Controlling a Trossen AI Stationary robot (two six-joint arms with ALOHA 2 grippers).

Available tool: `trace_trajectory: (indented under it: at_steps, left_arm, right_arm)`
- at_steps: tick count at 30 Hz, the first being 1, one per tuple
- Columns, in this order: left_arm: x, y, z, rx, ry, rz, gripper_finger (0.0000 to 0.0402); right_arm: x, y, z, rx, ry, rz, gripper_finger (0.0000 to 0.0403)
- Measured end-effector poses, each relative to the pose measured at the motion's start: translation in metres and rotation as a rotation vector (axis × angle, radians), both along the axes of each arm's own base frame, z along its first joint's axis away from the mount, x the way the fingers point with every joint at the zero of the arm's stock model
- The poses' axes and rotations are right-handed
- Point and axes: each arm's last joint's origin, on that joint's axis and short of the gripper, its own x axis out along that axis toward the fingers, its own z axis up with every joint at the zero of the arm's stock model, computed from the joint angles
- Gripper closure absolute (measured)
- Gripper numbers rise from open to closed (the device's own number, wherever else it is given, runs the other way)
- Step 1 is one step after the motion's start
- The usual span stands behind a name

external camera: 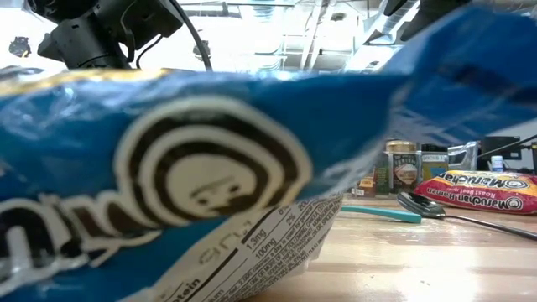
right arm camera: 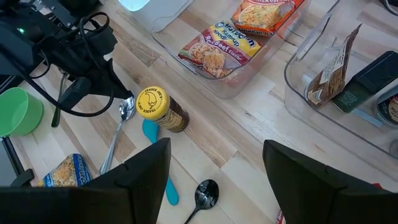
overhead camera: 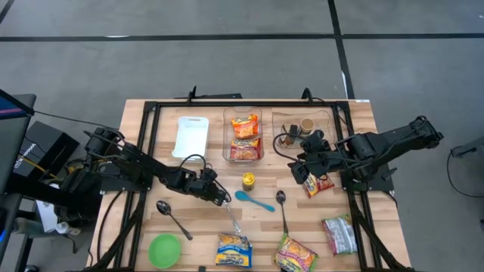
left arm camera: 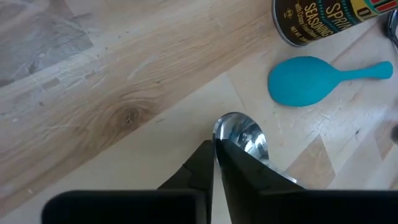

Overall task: Pick & Place Food Item
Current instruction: Put the silver spoon into the white bin

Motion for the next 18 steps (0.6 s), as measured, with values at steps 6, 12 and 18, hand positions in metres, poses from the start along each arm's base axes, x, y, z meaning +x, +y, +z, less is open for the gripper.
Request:
trace_trajectory:
  at_steps: [6,12,18]
  left_arm:
    - [0.0003,-0.0001,0.0002,-0.001,-0.003,0.001,0.0396]
    - [0.0003,-0.0002,0.0003,-0.001,-0.004,0.000,0.0395]
    - [0.0032,-0.0006,0.0028,-0.002,-0.045,0.007,0.0399]
  right_arm:
    - [0.0000,0.0000,0.0000,0.000,0.000,0.000,0.0153]
    - [0.0000,0.0000,0.0000,0.000,0.000,0.000,0.0153]
    - [0.0000,0.0001,0.0000,0.000,0.000,0.000,0.0153]
